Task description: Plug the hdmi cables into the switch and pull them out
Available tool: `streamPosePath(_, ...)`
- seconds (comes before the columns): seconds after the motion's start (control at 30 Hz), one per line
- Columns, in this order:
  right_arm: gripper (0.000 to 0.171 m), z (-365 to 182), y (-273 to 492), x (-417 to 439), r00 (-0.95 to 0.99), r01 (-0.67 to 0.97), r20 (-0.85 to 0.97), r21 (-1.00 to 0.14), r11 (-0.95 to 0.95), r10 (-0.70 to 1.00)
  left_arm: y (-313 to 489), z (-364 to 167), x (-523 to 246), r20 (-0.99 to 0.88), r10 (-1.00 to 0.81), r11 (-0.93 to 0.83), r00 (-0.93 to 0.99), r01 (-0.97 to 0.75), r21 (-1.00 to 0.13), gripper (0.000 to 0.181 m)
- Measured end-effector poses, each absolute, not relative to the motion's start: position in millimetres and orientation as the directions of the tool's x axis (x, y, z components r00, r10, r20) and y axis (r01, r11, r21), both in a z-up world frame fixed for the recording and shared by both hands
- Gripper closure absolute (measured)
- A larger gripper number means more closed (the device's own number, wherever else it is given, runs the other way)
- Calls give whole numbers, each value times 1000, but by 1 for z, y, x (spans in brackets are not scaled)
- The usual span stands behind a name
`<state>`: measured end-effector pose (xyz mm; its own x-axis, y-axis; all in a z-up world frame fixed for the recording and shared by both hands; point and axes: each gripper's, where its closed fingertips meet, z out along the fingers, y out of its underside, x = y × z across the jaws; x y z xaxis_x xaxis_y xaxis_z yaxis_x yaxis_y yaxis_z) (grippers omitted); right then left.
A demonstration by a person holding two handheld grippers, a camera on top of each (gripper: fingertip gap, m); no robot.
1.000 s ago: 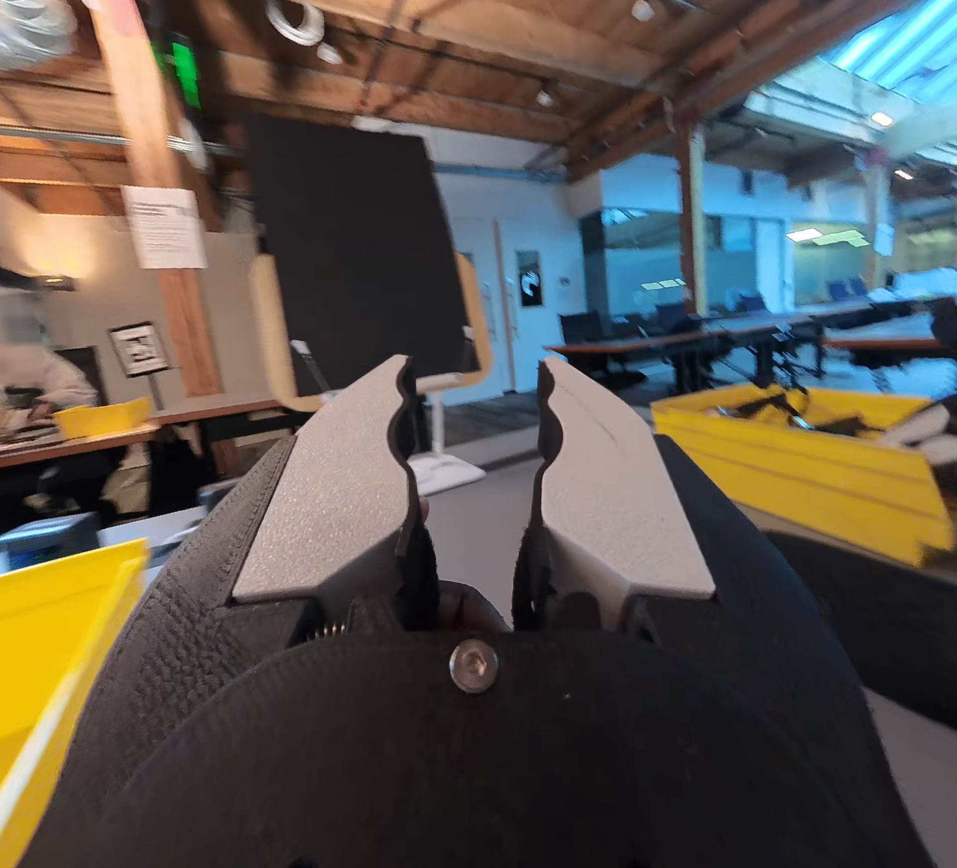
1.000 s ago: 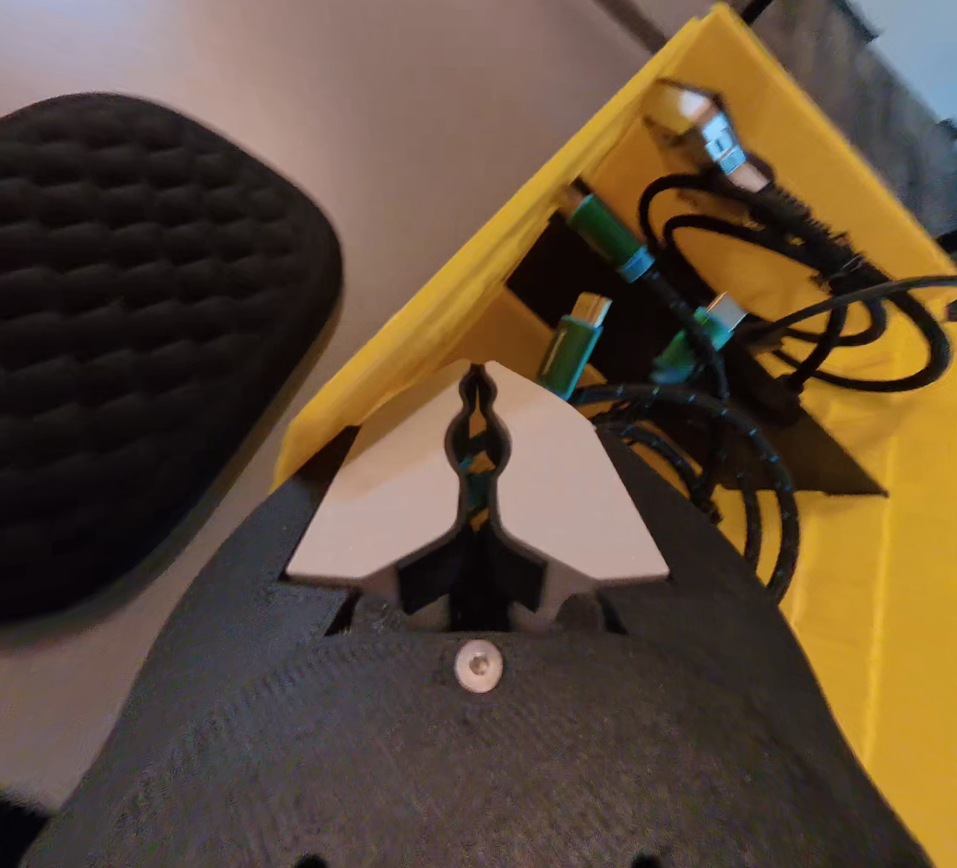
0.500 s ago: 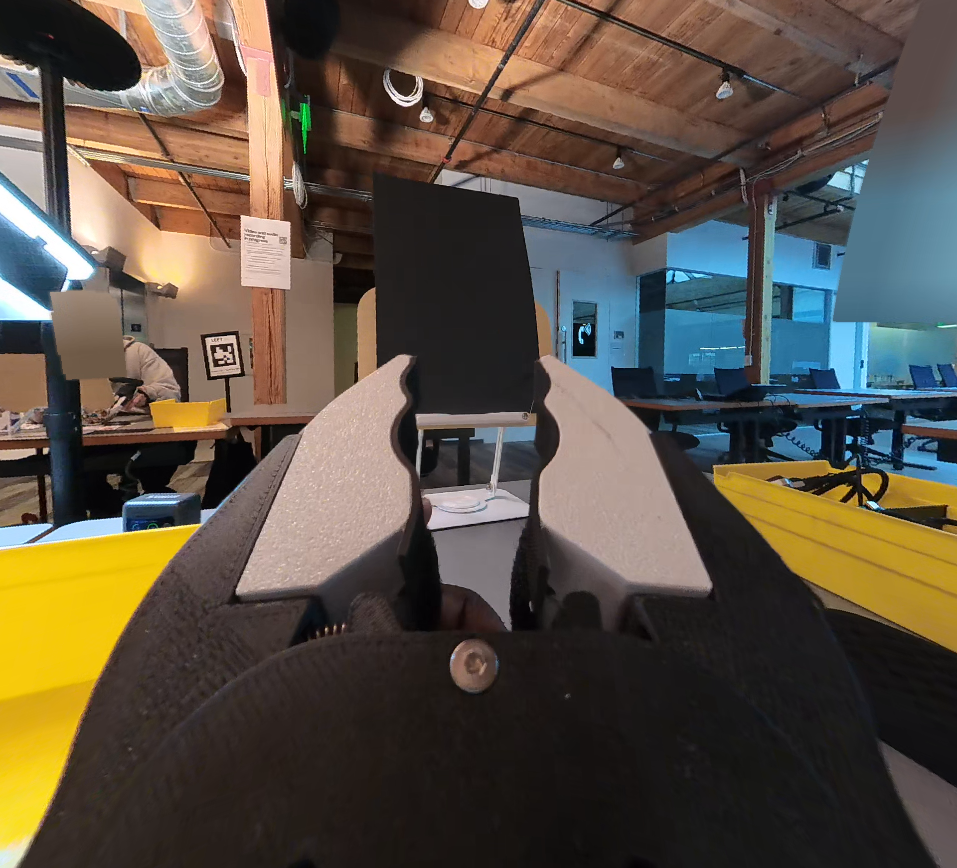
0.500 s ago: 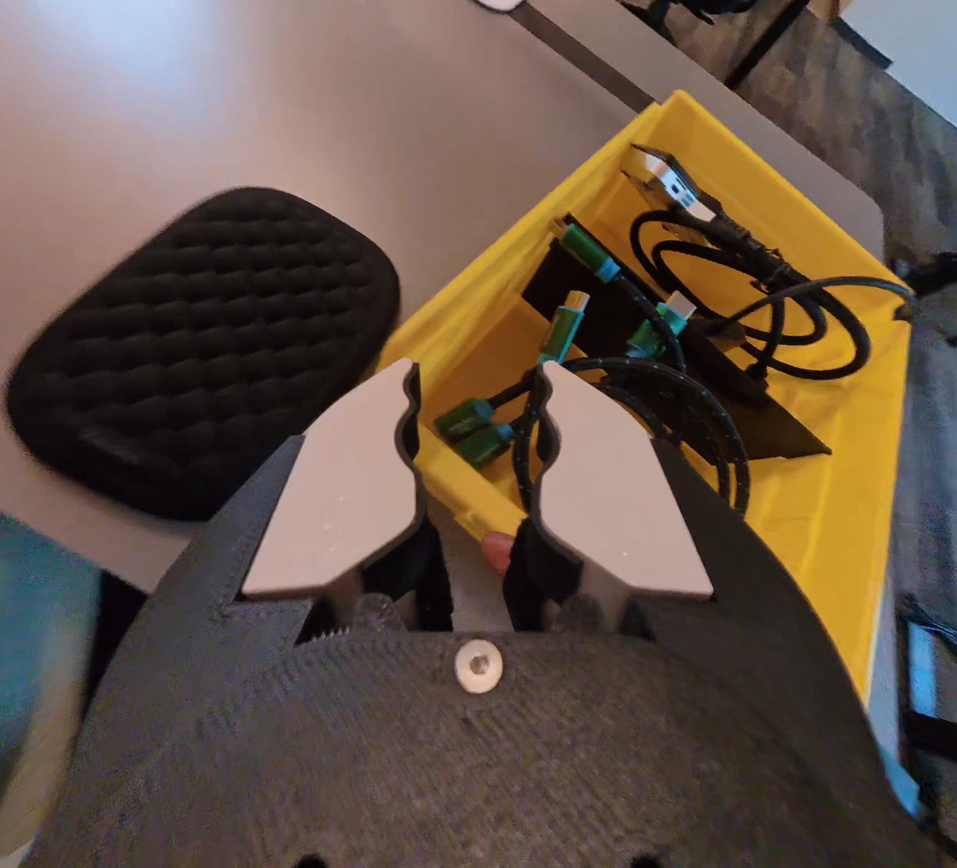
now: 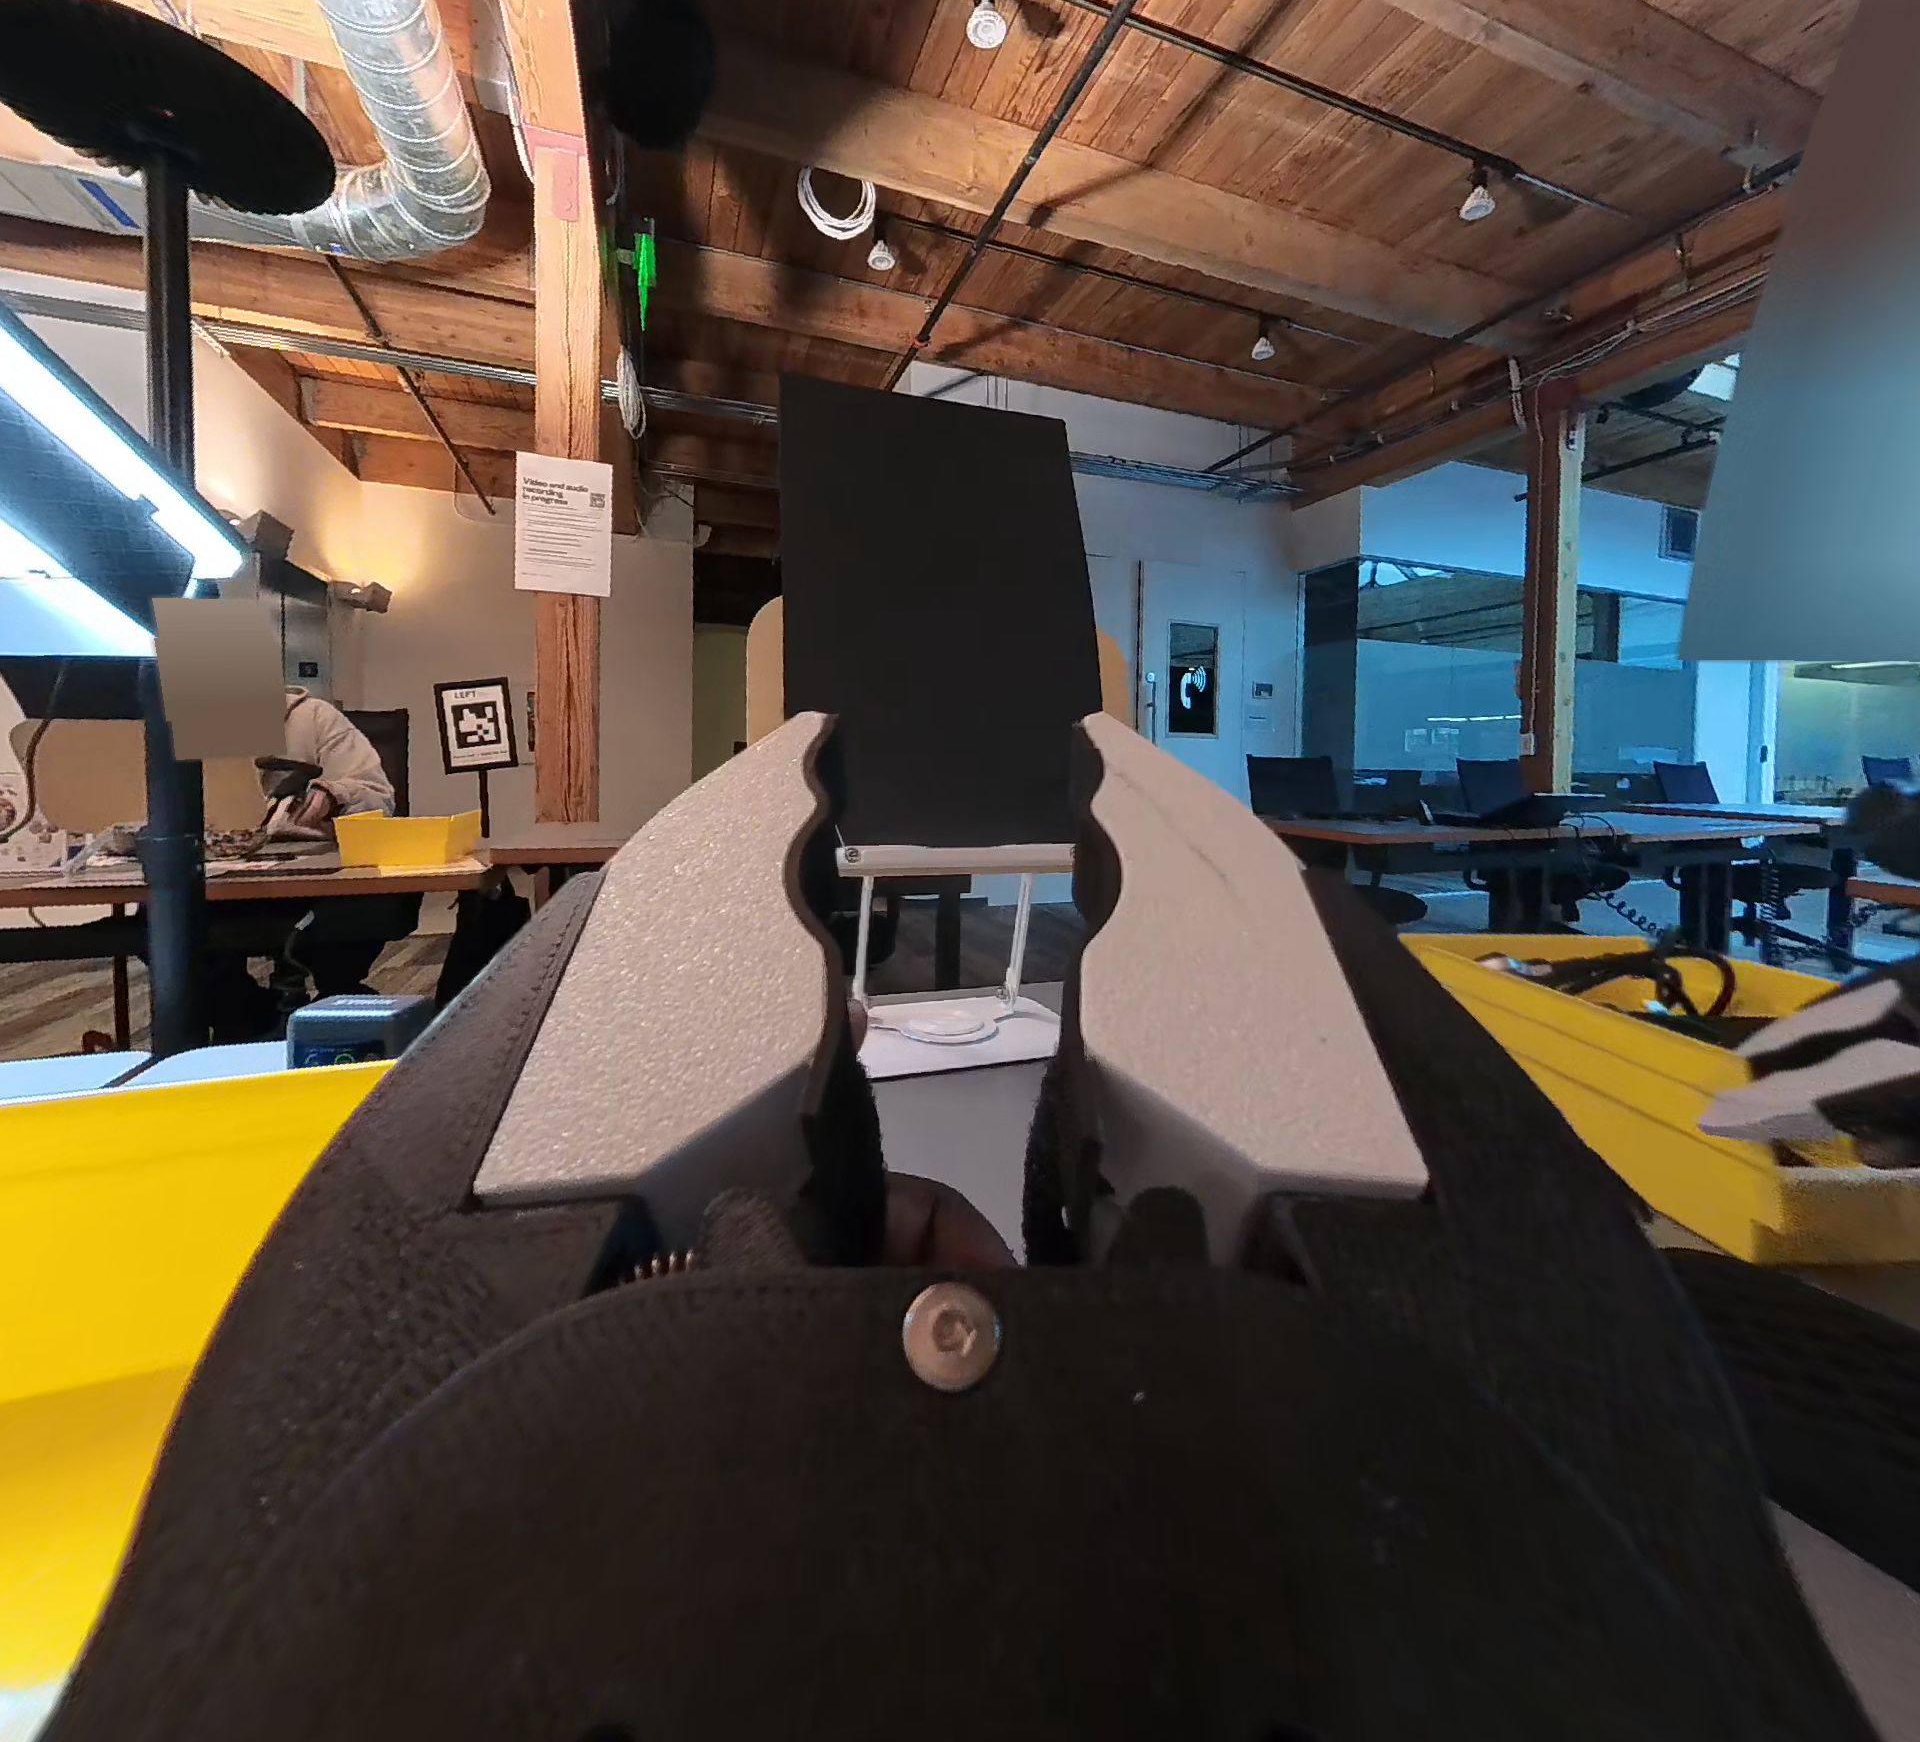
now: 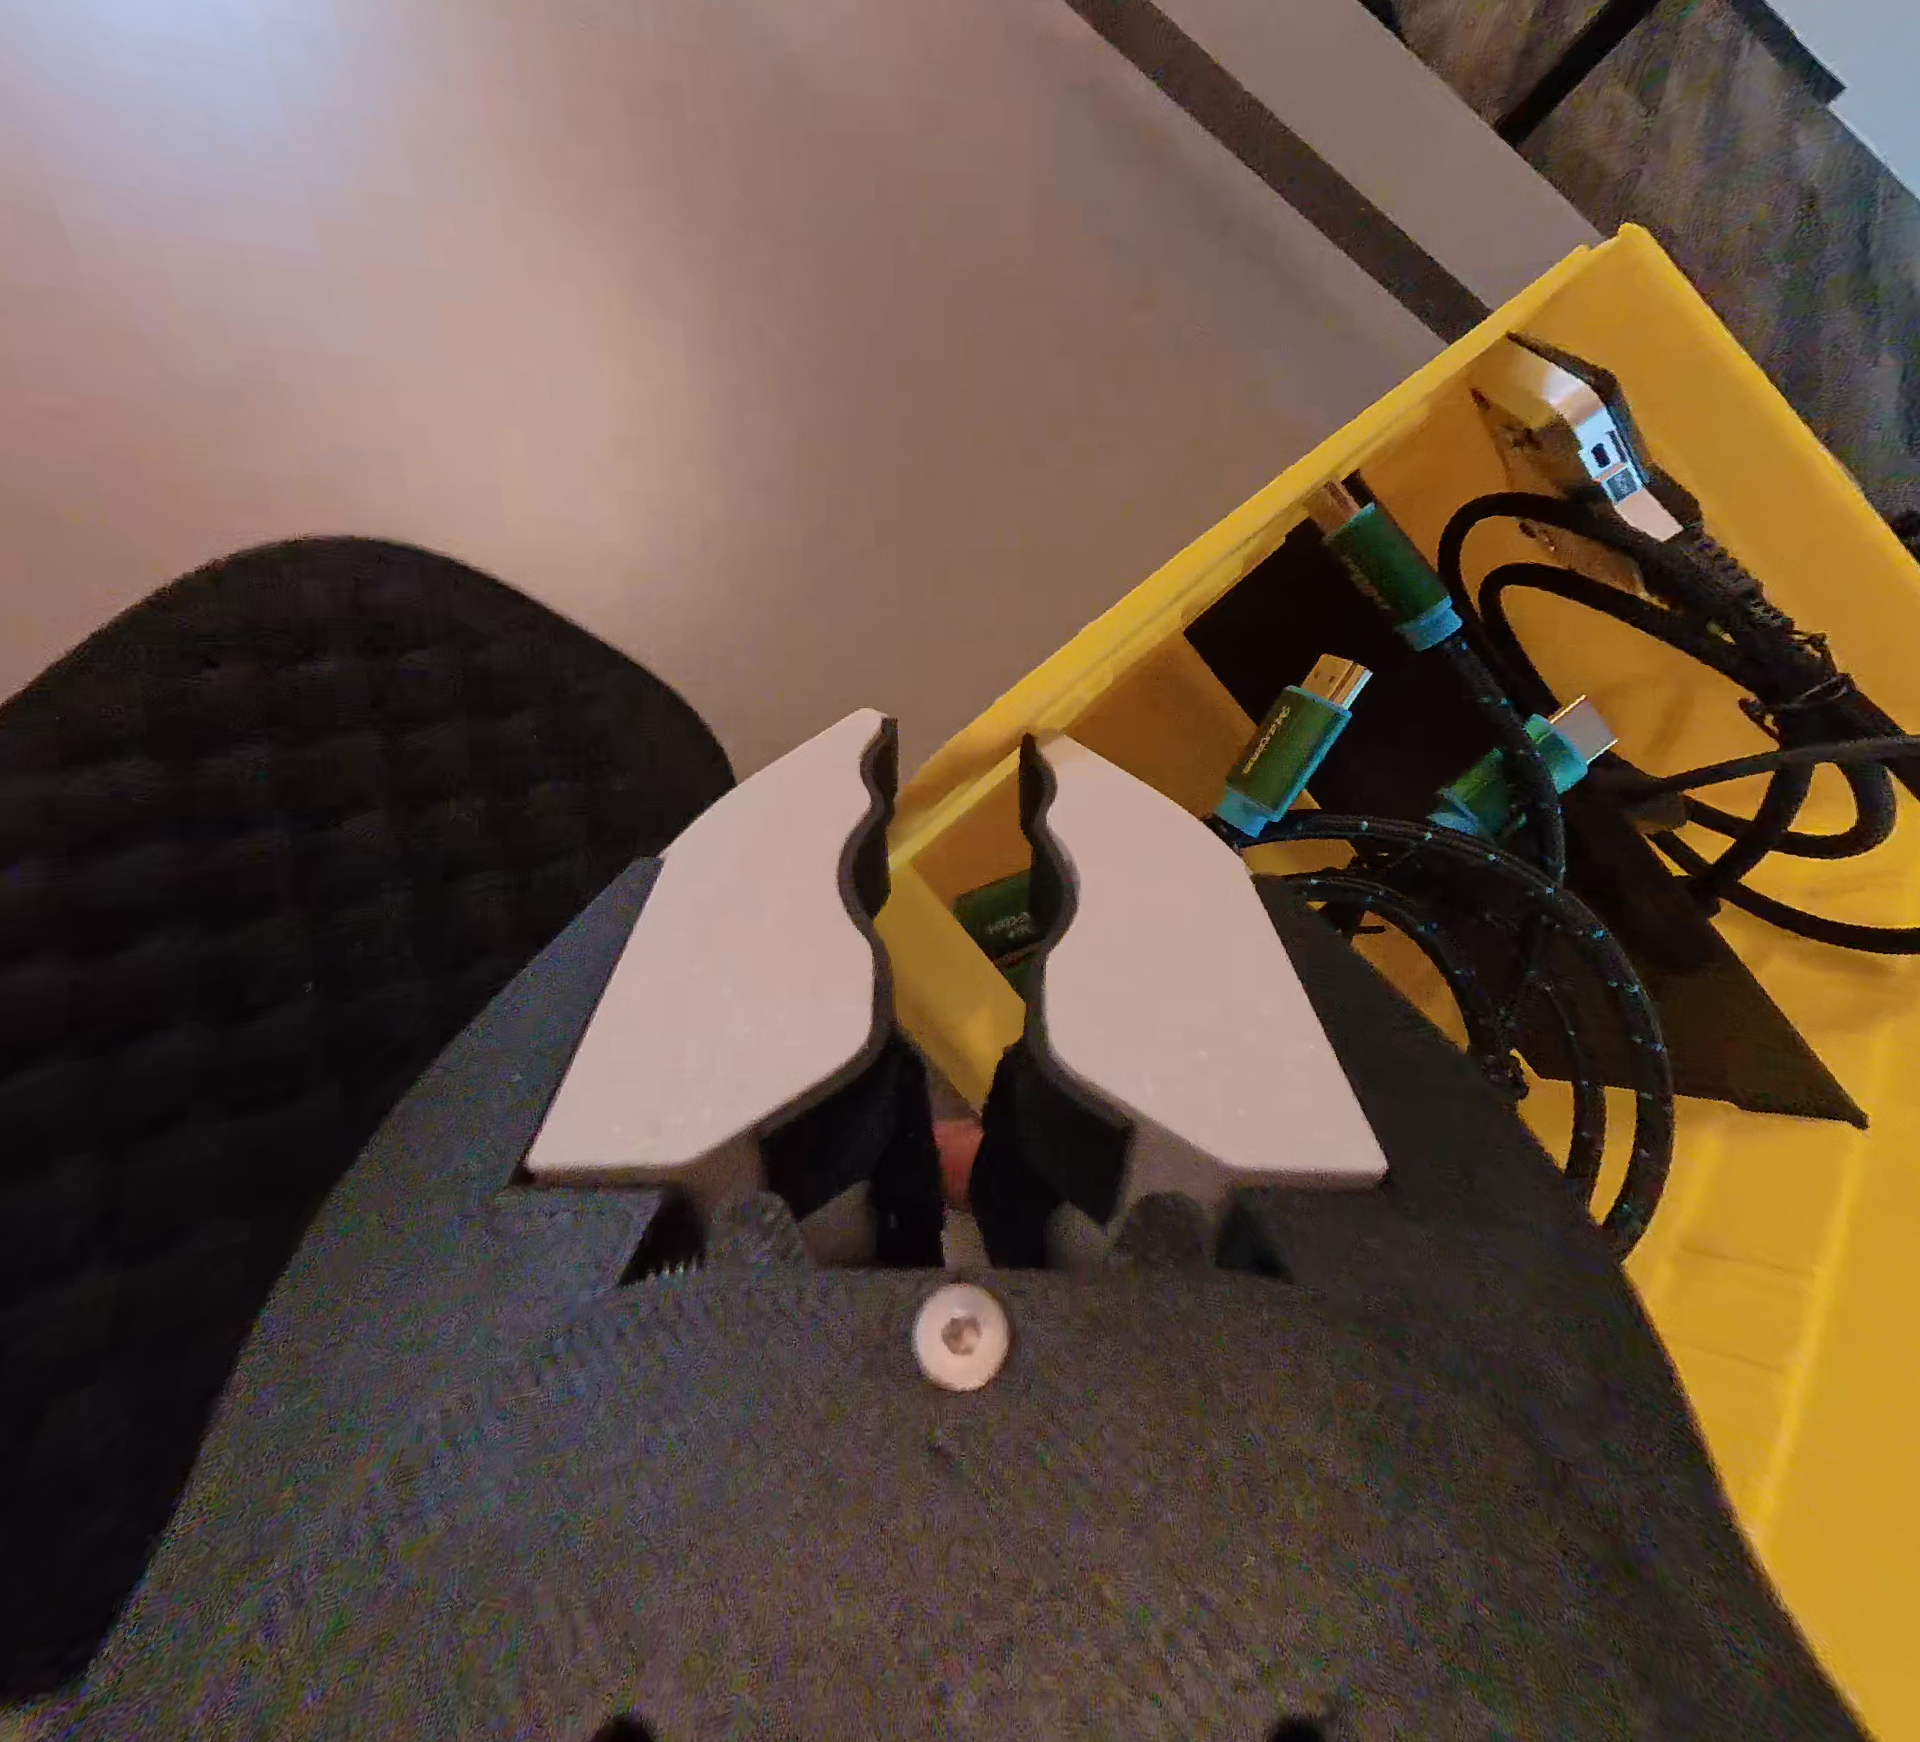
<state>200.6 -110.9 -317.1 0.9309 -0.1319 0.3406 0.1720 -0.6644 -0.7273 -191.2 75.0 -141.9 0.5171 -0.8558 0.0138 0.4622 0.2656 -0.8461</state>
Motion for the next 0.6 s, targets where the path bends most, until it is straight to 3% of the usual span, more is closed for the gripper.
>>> streamPosePath(0.23,147,-317,-46,182,935,147,321,-742,-654,-154,79,-140,-201,11,-838,287,546,458,-842,140)
streamPosePath(0.6,145,-316,36,84,935,298,353,-750,-590,23,91,-136,-231,29,-791,327,611,464,-823,140)
